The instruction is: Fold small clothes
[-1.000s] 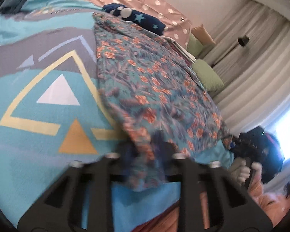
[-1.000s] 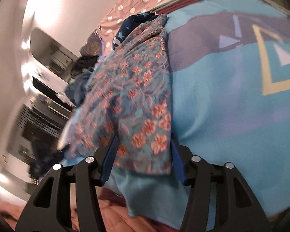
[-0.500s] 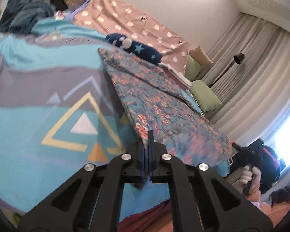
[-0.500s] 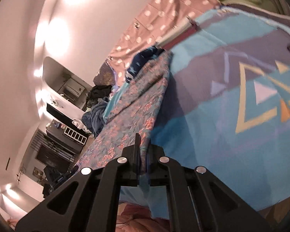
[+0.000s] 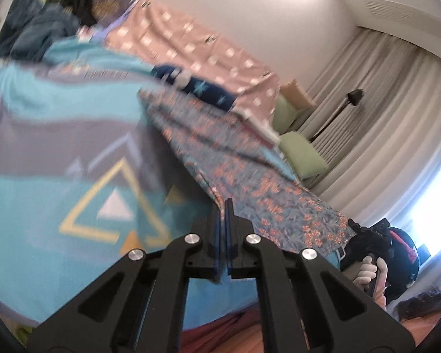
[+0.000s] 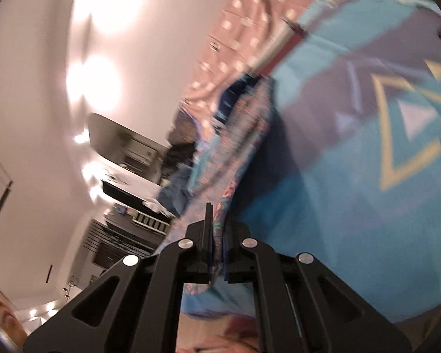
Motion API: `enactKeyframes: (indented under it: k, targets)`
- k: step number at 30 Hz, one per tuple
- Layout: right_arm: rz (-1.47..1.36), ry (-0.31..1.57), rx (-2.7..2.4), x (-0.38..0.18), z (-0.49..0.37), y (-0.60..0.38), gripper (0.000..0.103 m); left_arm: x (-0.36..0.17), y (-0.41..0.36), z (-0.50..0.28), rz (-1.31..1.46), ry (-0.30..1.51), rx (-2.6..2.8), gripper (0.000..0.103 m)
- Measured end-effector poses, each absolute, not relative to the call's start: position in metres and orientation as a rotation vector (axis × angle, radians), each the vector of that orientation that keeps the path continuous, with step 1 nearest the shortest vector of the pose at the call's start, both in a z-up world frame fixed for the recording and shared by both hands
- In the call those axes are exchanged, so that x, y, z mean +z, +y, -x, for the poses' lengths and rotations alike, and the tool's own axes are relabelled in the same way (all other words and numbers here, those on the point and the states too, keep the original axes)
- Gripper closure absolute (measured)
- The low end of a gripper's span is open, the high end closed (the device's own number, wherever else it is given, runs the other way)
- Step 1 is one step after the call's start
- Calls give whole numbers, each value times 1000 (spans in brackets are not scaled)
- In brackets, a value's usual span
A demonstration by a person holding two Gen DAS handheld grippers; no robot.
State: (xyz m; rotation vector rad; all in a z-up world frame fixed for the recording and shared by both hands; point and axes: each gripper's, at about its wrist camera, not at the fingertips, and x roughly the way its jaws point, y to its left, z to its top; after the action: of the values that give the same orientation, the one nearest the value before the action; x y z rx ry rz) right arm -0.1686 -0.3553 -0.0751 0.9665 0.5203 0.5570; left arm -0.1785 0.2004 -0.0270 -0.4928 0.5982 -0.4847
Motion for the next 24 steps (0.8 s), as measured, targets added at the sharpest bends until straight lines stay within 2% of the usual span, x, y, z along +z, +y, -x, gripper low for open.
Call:
enactKeyframes:
  k: [6, 8, 16, 24]
  targets:
    - [-775, 326, 504, 8, 216, -357, 99, 50, 182, 220, 335, 426, -486, 100]
    - [-682, 328, 421, 18, 226, -355, 99, 58, 178, 229, 298, 404, -473, 100]
    - [-705, 465, 368, -29, 174, -346, 98, 23, 175, 177, 347, 512, -432, 100]
    - [-682, 468, 352, -27, 134, -344, 98, 17, 173, 139, 342, 544, -415, 100]
